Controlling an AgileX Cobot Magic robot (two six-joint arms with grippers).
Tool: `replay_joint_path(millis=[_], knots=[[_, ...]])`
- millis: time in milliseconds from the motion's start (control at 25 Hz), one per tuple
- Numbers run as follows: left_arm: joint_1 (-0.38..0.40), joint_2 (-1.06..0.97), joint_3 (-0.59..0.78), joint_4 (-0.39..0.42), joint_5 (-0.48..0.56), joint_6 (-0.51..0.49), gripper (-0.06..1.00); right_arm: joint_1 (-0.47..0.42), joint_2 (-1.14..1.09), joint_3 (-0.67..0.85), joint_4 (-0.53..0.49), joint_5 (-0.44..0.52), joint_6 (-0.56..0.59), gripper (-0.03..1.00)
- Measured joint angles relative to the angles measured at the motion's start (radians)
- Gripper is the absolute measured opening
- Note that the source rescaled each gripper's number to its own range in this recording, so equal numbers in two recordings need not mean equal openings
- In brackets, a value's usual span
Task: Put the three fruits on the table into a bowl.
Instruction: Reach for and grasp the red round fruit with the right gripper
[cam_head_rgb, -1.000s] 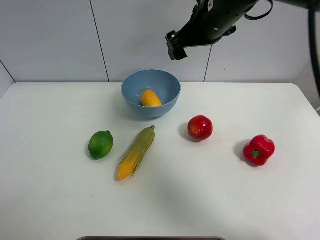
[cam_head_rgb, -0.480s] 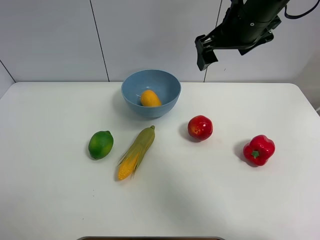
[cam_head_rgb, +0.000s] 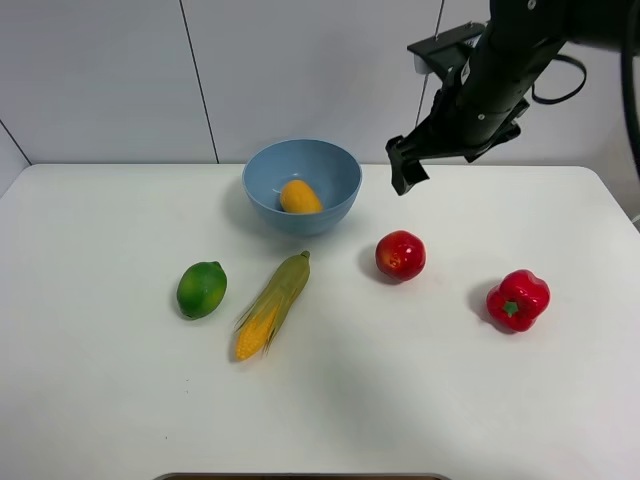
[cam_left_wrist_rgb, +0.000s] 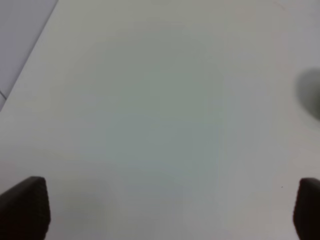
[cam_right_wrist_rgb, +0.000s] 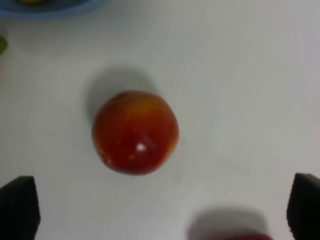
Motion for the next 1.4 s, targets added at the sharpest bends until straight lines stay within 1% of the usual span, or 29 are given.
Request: replay_joint_path(millis=[80, 200, 320, 480, 600, 960, 1120, 1240, 1400], knots=[[0.0, 0.0, 0.0, 0.0, 0.0, 0.0, 1.0, -0.01, 0.022, 0.031, 0.0, -0.051, -0.016, 1.0], [0.0, 0.0, 0.0, 0.0, 0.0, 0.0, 1.0, -0.021, 0.064, 0.043, 0.0, -0.095, -0.046, 1.0], [0.0, 0.0, 0.0, 0.0, 0.0, 0.0, 1.0, -0.022, 0.105, 0.045, 0.005, -0.109, -0.077, 1.0], [0.0, 0.0, 0.0, 0.0, 0.0, 0.0, 1.0, -0.022, 0.159, 0.045, 0.05, -0.127, -0.144, 1.0], [0.0, 0.0, 0.0, 0.0, 0.0, 0.0, 1.0, -0.022, 0.194, 0.045, 0.082, -0.13, -0.19, 1.0], [0.0, 0.0, 0.0, 0.0, 0.0, 0.0, 1.0, -0.022, 0.254, 0.046, 0.093, -0.126, -0.258, 1.0], [0.0, 0.0, 0.0, 0.0, 0.0, 0.0, 1.0, -0.022, 0.278, 0.046, 0.093, -0.126, -0.267, 1.0], [0.0, 0.0, 0.0, 0.0, 0.0, 0.0, 1.0, -0.022, 0.29, 0.046, 0.068, -0.128, -0.271, 1.0], [0.0, 0.0, 0.0, 0.0, 0.0, 0.0, 1.0, -0.023, 0.309, 0.046, 0.062, -0.134, -0.273, 1.0]])
